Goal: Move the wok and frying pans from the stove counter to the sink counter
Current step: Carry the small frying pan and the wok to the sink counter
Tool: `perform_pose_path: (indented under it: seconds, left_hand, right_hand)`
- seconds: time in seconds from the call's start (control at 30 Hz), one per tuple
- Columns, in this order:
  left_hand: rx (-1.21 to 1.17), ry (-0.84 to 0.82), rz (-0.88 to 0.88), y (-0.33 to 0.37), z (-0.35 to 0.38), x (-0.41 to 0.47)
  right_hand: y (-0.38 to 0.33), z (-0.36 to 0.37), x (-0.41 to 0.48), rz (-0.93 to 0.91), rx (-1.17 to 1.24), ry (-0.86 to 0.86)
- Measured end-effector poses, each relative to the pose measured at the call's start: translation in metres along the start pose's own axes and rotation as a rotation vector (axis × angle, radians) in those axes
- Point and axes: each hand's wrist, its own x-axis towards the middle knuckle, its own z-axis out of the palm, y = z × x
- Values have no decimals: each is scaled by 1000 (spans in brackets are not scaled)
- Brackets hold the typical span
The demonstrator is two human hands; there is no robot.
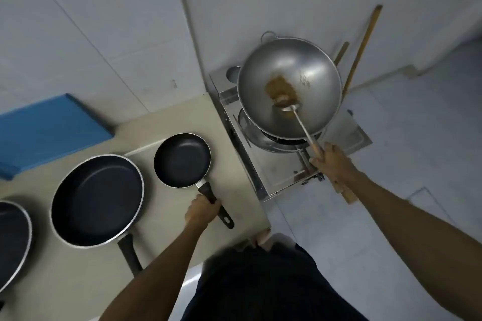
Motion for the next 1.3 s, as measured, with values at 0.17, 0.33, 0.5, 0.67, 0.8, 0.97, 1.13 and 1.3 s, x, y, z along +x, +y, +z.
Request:
perform_pose_path:
  seconds: [0.17, 0.33, 0.5, 0.67, 0.8, 0.97, 1.13, 1.3]
  left_hand:
    - [-630, -216, -143, 9, 21, 9]
    - [-1048, -249, -196, 13, 28, 13]
    - [-1208, -127, -194, 13, 22, 15]
    - [-1283, -21, -159, 20, 23, 16]
    - [-1390, 4, -168, 29, 20, 13]
    - [-1451, 52, -191, 42, 13, 9]
    - [-1338, 92, -126, 40, 14, 8]
    - [-1192, 78, 66, 39, 11, 0]
  right_hand:
    - [5, 9, 4, 40, 87, -25]
    - [6, 11, 13, 48, 161, -38]
    - [0, 13, 20, 47, 177, -50]
    - [-4, 18, 23, 61, 159, -50]
    - [-2, 19, 26, 81, 149, -33]
    - [-1, 16, 32, 129, 142, -35]
    - [-2, 19, 34, 134, 210, -99]
    - [-2, 26, 30, 123, 585, -216]
